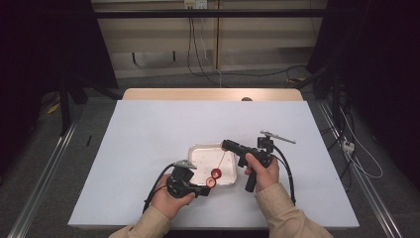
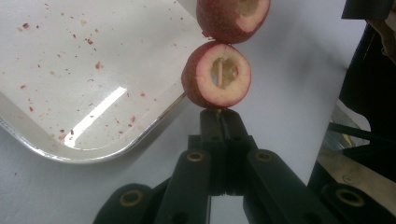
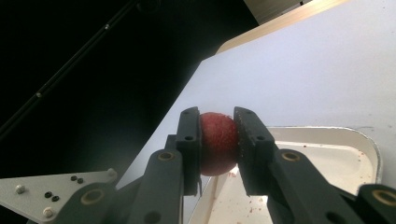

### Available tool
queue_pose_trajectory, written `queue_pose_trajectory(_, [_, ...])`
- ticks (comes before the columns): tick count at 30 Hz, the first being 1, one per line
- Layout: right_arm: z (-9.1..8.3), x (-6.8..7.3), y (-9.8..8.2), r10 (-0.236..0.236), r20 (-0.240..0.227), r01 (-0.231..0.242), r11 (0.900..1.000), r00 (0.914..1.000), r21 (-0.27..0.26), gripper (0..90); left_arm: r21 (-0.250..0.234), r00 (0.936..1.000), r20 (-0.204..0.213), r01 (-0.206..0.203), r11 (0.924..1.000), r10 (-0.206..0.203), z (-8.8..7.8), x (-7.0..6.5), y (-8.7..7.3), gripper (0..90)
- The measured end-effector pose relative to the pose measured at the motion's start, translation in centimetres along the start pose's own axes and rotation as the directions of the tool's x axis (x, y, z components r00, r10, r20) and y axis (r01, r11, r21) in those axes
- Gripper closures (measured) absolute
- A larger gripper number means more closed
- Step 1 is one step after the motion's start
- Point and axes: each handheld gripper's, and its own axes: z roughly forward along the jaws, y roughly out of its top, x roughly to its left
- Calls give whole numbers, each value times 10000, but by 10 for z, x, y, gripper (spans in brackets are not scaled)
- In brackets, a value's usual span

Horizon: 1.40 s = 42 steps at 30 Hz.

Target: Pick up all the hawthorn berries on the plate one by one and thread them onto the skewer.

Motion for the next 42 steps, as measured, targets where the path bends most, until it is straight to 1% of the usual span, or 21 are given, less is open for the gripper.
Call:
queue_pose_trajectory(1, [0, 1, 0, 21, 20, -21, 10000, 10000, -29, 729, 11, 9999, -149, 13, 10000, -13, 0, 0, 0, 900])
queue_pose_trajectory(3, [0, 1, 0, 10, 3, -10, 10000, 10000, -39, 729, -70, 10000, -57, 50, 10000, -51, -1, 1, 0, 900])
queue_pose_trajectory(5, [0, 1, 0, -54, -58, 54, 10000, 10000, -65, 728, -83, 9999, -105, 39, 10000, -40, -2, 1, -1, 900])
queue_pose_trajectory(8, [-1, 1, 0, -122, 5, 122, 9999, 9999, -75, 728, -138, 9998, -174, 57, 9999, -59, -3, 2, -1, 900])
queue_pose_trajectory(12, [-2, 0, 0, -85, -17, 85, 9999, 10000, -104, 726, -255, 9995, -321, 51, 9997, -59, -6, 3, -1, 900])
queue_pose_trajectory(14, [-2, 0, 0, -87, -66, 86, 9999, 9999, -133, 723, -503, 9994, -288, 153, 9986, -168, -7, 3, -1, 900])
queue_pose_trajectory(15, [-2, 0, -1, -51, -115, 51, 10000, 9999, -19, 722, -496, 9993, -335, 133, 9987, -150, -7, 3, -1, 900])
queue_pose_trajectory(17, [-1, 1, -3, -66, -136, 66, 10000, 9999, -48, 721, -469, 9995, -282, 149, 9988, -163, -7, 3, -1, 900])
queue_pose_trajectory(20, [0, 2, -4, -147, -124, 146, 9999, 9998, -14, 723, -408, 9995, -306, 104, 9991, -116, -6, 3, -1, 900])
queue_pose_trajectory(24, [1, 3, -5, -97, -206, 97, 10000, 9997, 5, 725, -416, 9993, -364, 53, 9991, -68, -5, 2, -1, 900])
queue_pose_trajectory(26, [2, 4, -6, -125, -225, 127, 9999, 9997, 95, 726, -366, 9991, -413, 103, 9993, -118, -4, 2, -1, 900])
queue_pose_trajectory(27, [3, 4, -7, -230, -132, 231, 9997, 9996, 83, 726, -339, 9990, -437, 97, 9994, -111, -3, 2, -1, 900])
queue_pose_trajectory(30, [3, 4, -8, -330, -135, 330, 9994, 9994, 31, 727, -445, 9986, -496, 177, 9989, -199, -4, 2, -1, 900])
queue_pose_trajectory(31, [3, 4, -8, -285, -132, 284, 9996, 9995, -32, 727, -430, 9984, -544, 118, 9990, -141, -5, 2, -1, 900])
queue_pose_trajectory(33, [3, 5, -9, -405, -143, 404, 9992, 9991, -20, 727, -568, 9977, -674, 68, 9984, -106, -7, 0, -1, 900])
queue_pose_trajectory(35, [2, 6, -9, -393, -222, 392, 9992, 9990, -62, 728, -636, 9975, -694, 47, 9980, -91, -7, -1, 0, 900])
queue_pose_trajectory(37, [2, 7, -10, -366, -218, 362, 9992, 9991, -193, 728, -690, 9980, -600, 132, 9975, -173, -6, -1, 0, 900])
queue_pose_trajectory(38, [2, 7, -11, -356, -233, 350, 9990, 9991, -262, 729, -688, 9976, -662, 151, 9975, -197, -6, -1, 0, 900])
queue_pose_trajectory(39, [2, 7, -12, -472, -145, 468, 9985, 9988, -289, 728, -692, 9977, -637, 169, 9975, -213, -6, -1, -1, 900])
queue_pose_trajectory(41, [2, 6, -13, -418, -207, 411, 9986, 9989, -325, 729, -723, 9970, -711, 256, 9971, -308, -6, -1, -1, 900])
queue_pose_trajectory(42, [2, 5, -13, -516, -118, 512, 9982, 9986, -308, 729, -665, 9975, -660, 214, 9976, -258, -6, -1, 0, 900])
